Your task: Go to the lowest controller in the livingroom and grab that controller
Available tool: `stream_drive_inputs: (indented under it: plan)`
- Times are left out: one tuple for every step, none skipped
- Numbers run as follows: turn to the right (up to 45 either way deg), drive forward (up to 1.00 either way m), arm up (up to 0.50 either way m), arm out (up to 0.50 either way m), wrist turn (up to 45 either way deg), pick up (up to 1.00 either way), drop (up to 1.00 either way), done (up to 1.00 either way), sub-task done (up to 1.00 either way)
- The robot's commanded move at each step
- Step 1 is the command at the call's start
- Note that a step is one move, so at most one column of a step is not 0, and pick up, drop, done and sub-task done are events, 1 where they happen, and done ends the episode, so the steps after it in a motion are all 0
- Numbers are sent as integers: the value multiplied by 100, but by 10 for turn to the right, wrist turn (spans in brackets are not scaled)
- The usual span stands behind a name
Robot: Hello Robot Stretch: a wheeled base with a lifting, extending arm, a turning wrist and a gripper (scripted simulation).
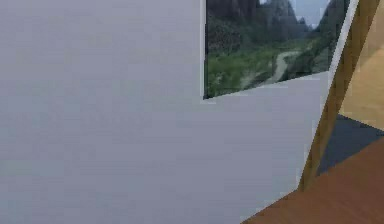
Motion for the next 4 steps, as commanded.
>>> stream_drive_inputs:
  plan:
    - [60,0,0,0,0,0,0,0,0]
    - [0,40,0,0,0,0,0,0,0]
    - [450,0,0,0,0,0,0,0,0]
    - [90,0,0,0,0,0,0,0,0]
